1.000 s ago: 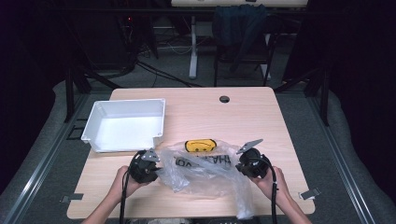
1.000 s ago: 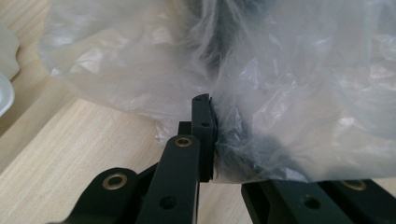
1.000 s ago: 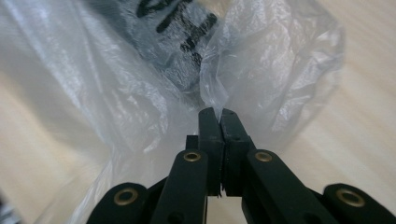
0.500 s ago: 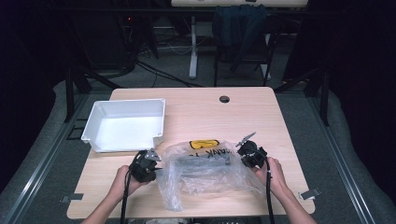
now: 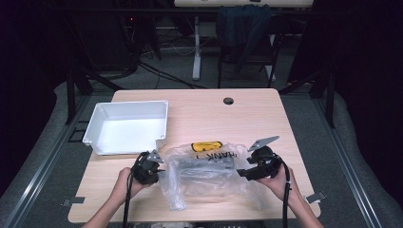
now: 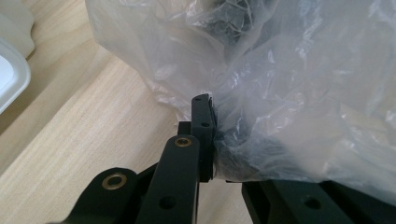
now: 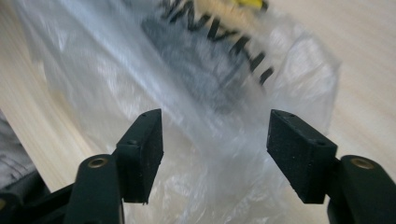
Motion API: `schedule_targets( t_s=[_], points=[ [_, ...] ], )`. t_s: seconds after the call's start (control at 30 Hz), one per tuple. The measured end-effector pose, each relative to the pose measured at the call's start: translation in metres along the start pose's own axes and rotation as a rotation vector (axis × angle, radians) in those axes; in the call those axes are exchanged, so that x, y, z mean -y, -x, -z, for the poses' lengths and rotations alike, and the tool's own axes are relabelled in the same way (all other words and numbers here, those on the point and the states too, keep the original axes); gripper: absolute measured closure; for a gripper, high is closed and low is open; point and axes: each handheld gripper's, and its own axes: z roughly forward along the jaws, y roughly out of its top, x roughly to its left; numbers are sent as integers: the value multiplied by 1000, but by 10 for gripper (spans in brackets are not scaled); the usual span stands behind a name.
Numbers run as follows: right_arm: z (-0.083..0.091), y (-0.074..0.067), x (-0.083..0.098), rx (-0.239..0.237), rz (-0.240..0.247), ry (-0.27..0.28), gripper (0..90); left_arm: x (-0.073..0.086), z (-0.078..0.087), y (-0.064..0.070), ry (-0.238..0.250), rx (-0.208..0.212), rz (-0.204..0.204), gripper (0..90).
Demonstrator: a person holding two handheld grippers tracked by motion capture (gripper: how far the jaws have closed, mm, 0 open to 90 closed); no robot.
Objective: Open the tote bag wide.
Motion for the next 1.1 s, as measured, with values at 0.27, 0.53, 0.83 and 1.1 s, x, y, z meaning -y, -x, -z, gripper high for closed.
schedule_targets(
  t_s=[0.27,0.53,0.83,1.1],
  points=[
    [-24,0,3,57,21,-91,825,-4,3,-4,-12,-8,21,729],
    [-21,1,2,71,22,-65,880,6,24,-12,-15,13,109,418],
    [-23,3,-2,72,33,-61,880,12,42,-15,-72,-12,86,308],
    [-21,0,-2,80,42,-56,880,-6,76,-7,29,25,79,275]
  ],
)
